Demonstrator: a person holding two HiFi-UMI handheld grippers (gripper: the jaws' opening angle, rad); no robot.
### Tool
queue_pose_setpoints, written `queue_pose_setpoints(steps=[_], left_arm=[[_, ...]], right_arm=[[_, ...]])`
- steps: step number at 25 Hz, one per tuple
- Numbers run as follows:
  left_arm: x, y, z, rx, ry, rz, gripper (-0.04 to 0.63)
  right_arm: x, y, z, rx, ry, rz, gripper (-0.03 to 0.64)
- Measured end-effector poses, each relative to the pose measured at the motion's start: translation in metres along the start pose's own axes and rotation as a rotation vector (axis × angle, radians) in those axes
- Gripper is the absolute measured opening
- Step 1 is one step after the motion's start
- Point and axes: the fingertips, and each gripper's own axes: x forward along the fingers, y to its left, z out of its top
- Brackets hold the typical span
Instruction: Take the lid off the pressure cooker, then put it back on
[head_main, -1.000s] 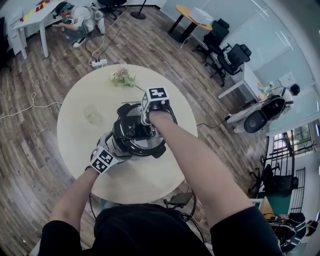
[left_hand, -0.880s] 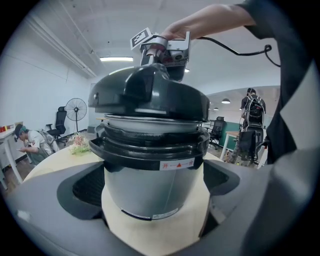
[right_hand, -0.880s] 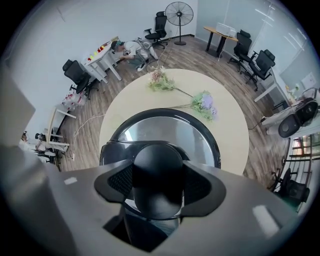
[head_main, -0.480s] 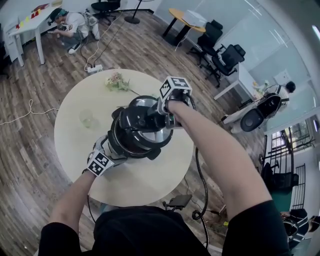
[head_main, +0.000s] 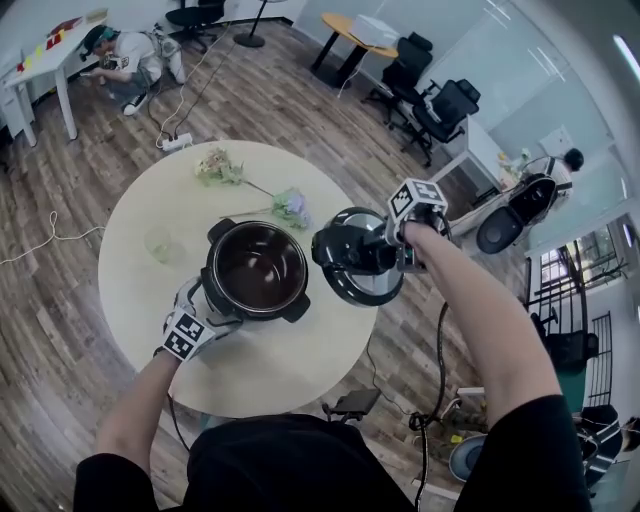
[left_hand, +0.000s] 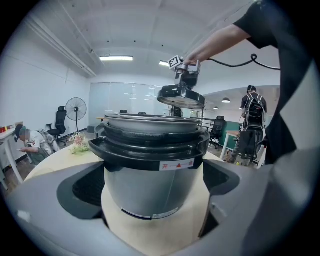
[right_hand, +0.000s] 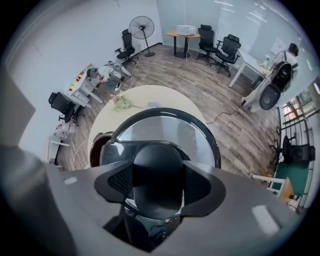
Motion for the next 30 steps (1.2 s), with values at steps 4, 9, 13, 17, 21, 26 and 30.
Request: queue_pose_setpoints(steps=[4,9,13,17,21,26,30], left_arm=[[0.002,0.0,0.004,0.004,0.003,0.003,0.591],[0.005,0.0,0.001,0.007,0.007,0.003,0.591],[0.006,0.0,0.0,0.008,0.013,0.004,0.591],[0.007,0.001,-0.003,0.009,0.025,0.006,0.591],[0.008,0.0,-0.003,0.008,0.034,0.006,0.591],[0.007,0.002,-0.002,0.006,0.045,0.011,0.591],[0.009,0.002,-0.004,0.001,0.051,0.013,0.591]], right_arm=[[0.017,-0.07,-0.021,0.076,0.013,-0.047,0.285],[0.074,-0.114,-0.051,0.109,0.015,-0.081,0.285],[0.133,-0.117,-0.073,0.105,0.012,-0.057,0.285],[0.195,-0.104,-0.093,0.053,0.048,-0.027,0.285],[0.243,-0.099,-0.107,0.034,0.071,-0.012,0.285],[0.277,-0.097,-0.109,-0.003,0.028,-0.038,0.285],[0.284,-0.099,-0.109,-0.022,0.027,-0.055,0.287]])
